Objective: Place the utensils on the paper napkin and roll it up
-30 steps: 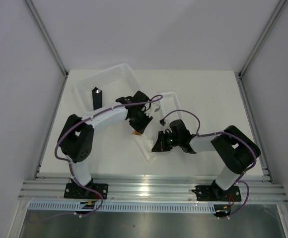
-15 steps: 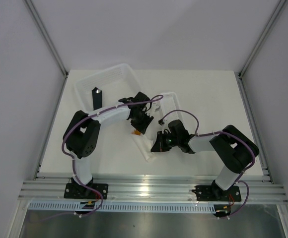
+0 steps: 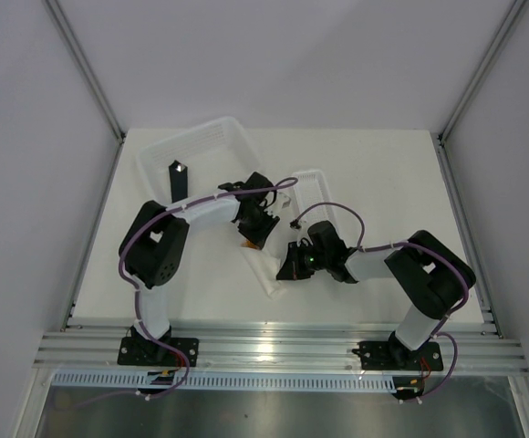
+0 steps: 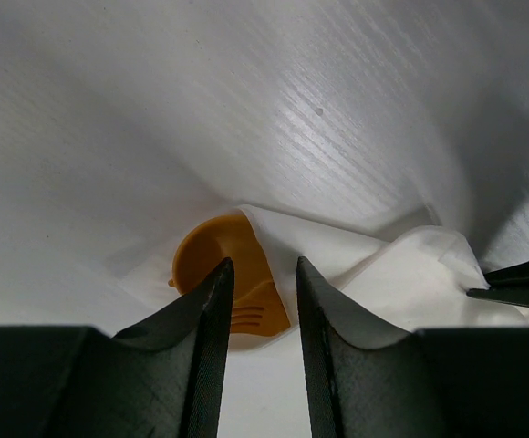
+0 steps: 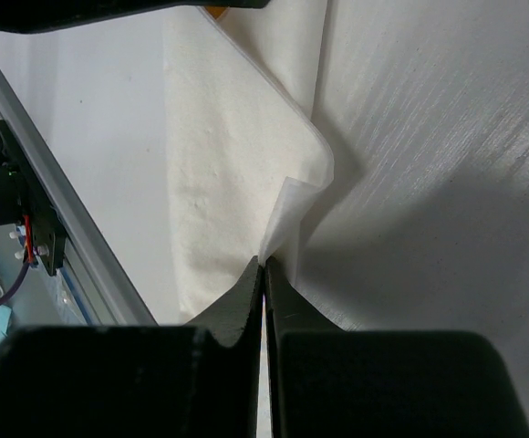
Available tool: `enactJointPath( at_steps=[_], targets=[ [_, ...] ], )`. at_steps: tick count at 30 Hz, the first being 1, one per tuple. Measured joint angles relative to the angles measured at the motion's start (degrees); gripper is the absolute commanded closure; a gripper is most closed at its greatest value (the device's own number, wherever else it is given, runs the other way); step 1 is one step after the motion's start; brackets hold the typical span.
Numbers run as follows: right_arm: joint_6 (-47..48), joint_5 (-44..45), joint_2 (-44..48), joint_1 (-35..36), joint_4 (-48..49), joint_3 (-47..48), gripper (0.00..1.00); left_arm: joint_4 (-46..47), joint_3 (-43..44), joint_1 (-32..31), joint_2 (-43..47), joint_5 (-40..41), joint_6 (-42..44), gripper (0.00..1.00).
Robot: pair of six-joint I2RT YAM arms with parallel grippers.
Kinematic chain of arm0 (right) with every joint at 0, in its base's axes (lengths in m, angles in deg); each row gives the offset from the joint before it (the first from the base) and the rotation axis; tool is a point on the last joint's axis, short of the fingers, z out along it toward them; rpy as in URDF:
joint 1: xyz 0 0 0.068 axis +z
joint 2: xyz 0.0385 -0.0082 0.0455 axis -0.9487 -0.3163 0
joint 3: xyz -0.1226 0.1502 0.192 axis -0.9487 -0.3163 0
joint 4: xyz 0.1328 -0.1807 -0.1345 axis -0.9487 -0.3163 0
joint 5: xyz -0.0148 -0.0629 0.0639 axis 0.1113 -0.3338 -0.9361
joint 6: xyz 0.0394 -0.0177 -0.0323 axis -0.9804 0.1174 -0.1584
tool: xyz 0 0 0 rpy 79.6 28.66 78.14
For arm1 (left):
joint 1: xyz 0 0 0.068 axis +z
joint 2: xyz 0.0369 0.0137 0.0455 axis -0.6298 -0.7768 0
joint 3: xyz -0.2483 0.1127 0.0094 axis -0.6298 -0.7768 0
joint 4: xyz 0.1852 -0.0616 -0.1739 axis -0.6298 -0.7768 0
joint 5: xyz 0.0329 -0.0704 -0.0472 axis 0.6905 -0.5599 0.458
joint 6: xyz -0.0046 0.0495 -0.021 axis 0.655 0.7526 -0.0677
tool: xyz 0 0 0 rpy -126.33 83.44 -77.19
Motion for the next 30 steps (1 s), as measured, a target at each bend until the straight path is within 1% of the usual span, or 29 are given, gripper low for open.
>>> enactJointPath(
  at_steps=[2, 11, 13, 17, 25, 30],
  targets=[
    [0.0, 0.0, 0.0, 0.0, 0.0, 0.0, 1.00, 0.1, 0.0, 0.3, -0.6, -0.6, 0.0, 0.64],
    [0.0, 0.2, 0.0, 0.2, 0.1, 0.0, 1.00, 0.4, -0.4, 0.5, -0.7, -3.0, 0.3, 0.73],
    [0.0, 0.2, 0.0, 0.2, 0.1, 0.0, 1.00, 0.4, -0.4, 0.5, -0.7, -3.7, 0.4, 0.79],
    [0.0, 0.2, 0.0, 0.2, 0.1, 0.0, 1.00, 0.4, -0.4, 0.5, -0.7, -4.2, 0.5, 0.99],
    [0.1, 0.5, 0.2, 0.3, -0.4, 0.2, 1.00, 0.4, -0.5, 0.6, -0.7, -4.2, 2.4, 0.99],
    [0.9, 2.2, 3.3, 0.4, -3.7, 0.4, 1.00, 2.0, -1.6, 0.6, -0.3, -3.5, 6.4, 0.99]
  ],
)
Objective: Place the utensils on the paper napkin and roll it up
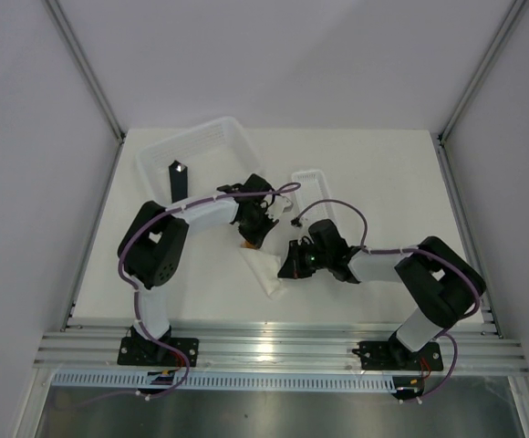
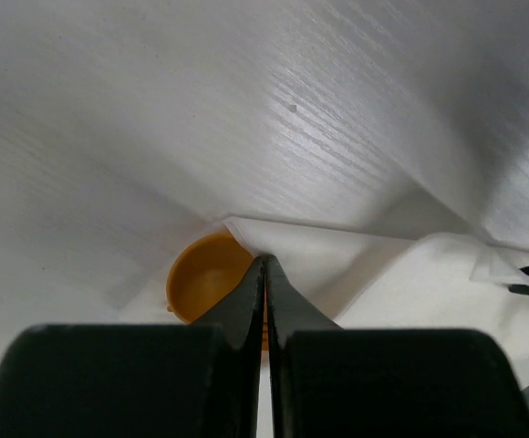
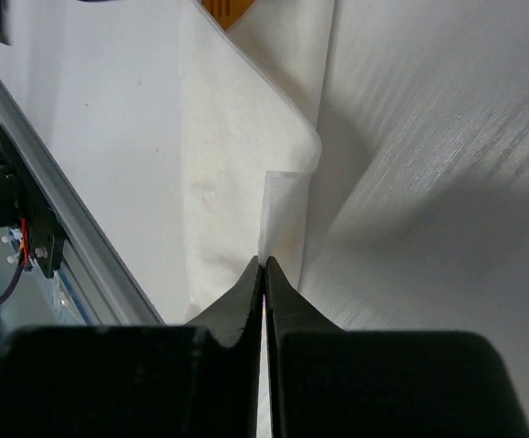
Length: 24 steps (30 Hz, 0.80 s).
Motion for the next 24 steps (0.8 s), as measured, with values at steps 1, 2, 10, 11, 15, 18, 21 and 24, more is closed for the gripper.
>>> enactJointPath(
  at_steps=[1, 2, 10, 11, 15, 18, 21, 24],
  targets=[
    [0.2, 0.3, 0.8, 0.0, -0.5, 0.0, 1.00, 0.4, -0.5, -0.1, 0.3, 0.2, 1.0, 0.99],
    [0.5, 0.6, 1.7, 0.0, -1.0, 0.2, 1.00, 0.9, -1.0, -0.2, 0.6, 0.4, 2.1, 0.99],
    [2.0, 3.0, 2.6, 0.0, -3.8, 1.2, 1.00, 3.3, -3.3, -1.3, 2.2, 1.9, 8.3, 0.99],
    [2.1, 3.6, 2.6, 0.0, -4.0, 1.2, 1.00, 3.5, -3.5, -1.3, 2.3, 2.0, 8.7, 0.99],
    [2.4, 6.4, 2.6, 0.0, -5.6, 1.6, 1.00, 4.3, -4.1, -1.4, 2.6, 2.7, 10.4, 0.99],
    [2.9, 8.8, 2.6, 0.0, -6.6, 2.0, 1.00, 4.7, -4.2, -1.4, 2.7, 2.9, 11.3, 0.99],
    [3.0, 10.0, 2.5, 0.0, -6.7, 2.1, 1.00, 5.0, -4.3, -1.4, 2.8, 3.0, 12.1, 0.99],
    [3.0, 10.8, 1.9, 0.3, -6.6, 2.1, 1.00, 5.1, -4.3, -1.4, 2.8, 3.1, 12.6, 0.99]
  ],
)
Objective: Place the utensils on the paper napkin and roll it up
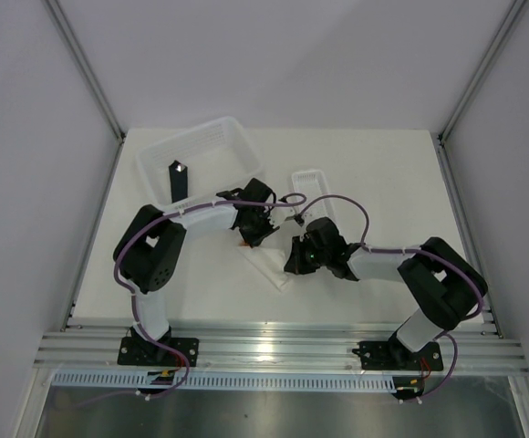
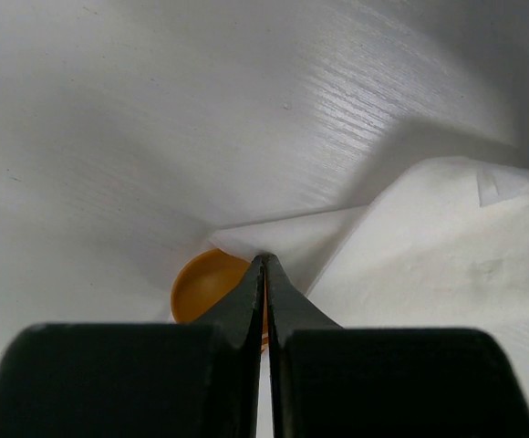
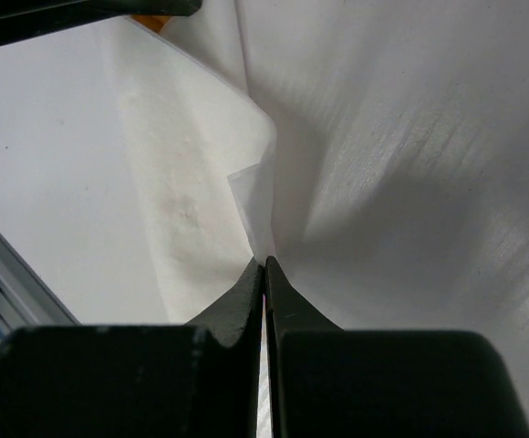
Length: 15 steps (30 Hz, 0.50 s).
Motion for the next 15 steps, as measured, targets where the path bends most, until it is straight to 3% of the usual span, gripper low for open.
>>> enactJointPath(
  at_steps=[9, 15],
  targets=[
    [-1.2, -0.4, -3.7, -0.1, 1.9, 1.8, 1.00, -0.3, 0.2, 0.1, 0.1, 2.7, 0.1, 0.98],
    [-1.4, -1.2, -4.5, -0.1, 3.5, 1.8, 1.00, -2.8, 0.8, 0.2, 0.3, 4.6, 0.3, 0.78]
  ],
)
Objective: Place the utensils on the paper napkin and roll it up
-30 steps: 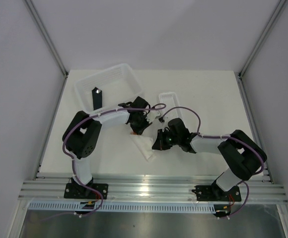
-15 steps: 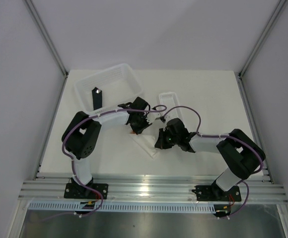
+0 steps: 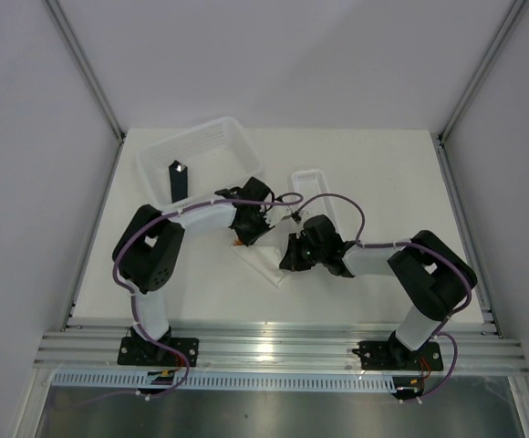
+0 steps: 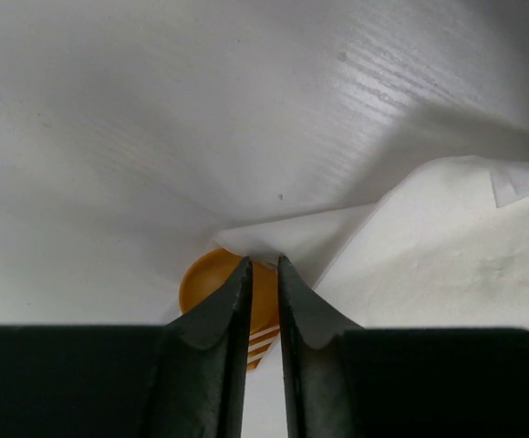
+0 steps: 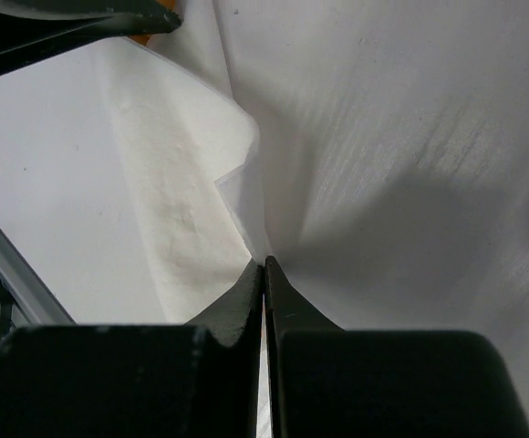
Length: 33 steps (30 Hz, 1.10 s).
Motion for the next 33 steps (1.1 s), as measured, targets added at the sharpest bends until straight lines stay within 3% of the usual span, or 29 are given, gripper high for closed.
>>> enactJointPath(
  at_steps=[10, 15, 21, 25, 33],
  targets=[
    [-0.7, -2.6, -1.7, -0.3, 3.1, 0.0, 1.00, -2.5, 1.4, 0.0, 3.4, 2.2, 0.2, 0.74],
    [-1.3, -2.8, -1.8, -0.3, 3.3, 0.0, 1.00, -2.2, 2.4, 0.0, 5.8, 3.0, 0.2, 0.80],
    [-2.0, -3.5, -2.2, -0.3, 4.0, 0.0, 1.00, -2.1, 0.5, -3.0, 8.7, 0.3, -0.3, 0.81],
    [-2.2, -3.5, -2.2, -0.3, 4.0, 0.0, 1.00, -1.2, -2.9, -5.9, 8.1, -2.4, -1.6, 0.81],
    [-5.8, -4.2, -2.3, -0.7, 4.9, -0.7, 1.00, 1.9, -4.9, -6.0, 5.0, -3.5, -1.8, 0.82]
  ],
)
